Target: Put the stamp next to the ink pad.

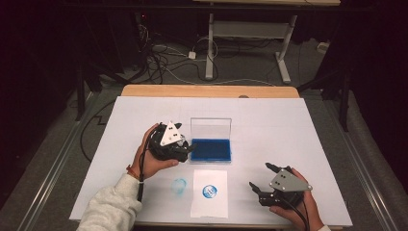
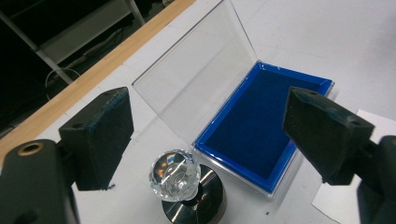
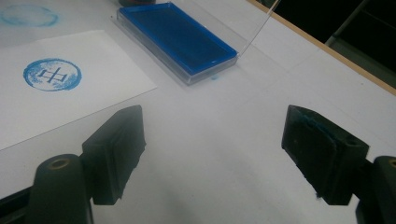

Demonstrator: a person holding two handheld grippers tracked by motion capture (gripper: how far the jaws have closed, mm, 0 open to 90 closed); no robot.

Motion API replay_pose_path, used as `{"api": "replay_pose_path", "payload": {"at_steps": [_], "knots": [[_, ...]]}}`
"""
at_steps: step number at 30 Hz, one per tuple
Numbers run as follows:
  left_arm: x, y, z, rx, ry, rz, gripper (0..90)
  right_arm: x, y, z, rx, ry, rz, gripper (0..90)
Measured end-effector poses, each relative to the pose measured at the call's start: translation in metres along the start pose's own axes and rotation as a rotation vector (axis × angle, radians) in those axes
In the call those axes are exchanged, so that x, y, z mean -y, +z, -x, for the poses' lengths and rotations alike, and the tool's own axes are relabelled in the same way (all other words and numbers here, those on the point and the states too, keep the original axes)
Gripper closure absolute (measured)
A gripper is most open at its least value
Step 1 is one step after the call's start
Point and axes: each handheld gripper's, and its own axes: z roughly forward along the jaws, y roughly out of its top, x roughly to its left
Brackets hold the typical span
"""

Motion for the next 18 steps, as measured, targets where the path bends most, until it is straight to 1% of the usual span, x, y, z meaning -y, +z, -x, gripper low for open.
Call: {"api": "replay_pose_path", "payload": {"at_steps": [2, 5, 8, 13, 18], "knots": [[-0.002, -0.003, 0.001, -0.008, 0.01, 0.015, 16.6, 0.0, 0.0, 0.0, -0.001, 0.001, -0.001, 21.7], [-0.004, -0.007, 0.003, -0.004, 0.007, 0.028, 16.7, 0.0, 0.0, 0.0, 0.0, -0.002, -0.002, 21.7], [-0.005, -0.01, 0.005, 0.0, 0.012, 0.03, 16.8, 0.0, 0.0, 0.0, 0.0, -0.001, 0.0, 21.8], [-0.005, -0.016, 0.005, 0.004, 0.006, 0.037, 16.6, 0.0, -0.001, 0.0, 0.001, 0.0, 0.003, 21.7], [-0.003, -0.023, 0.006, -0.003, 0.008, 0.046, 16.4, -0.001, -0.001, 0.001, 0.002, 0.007, 0.009, 21.7]]}}
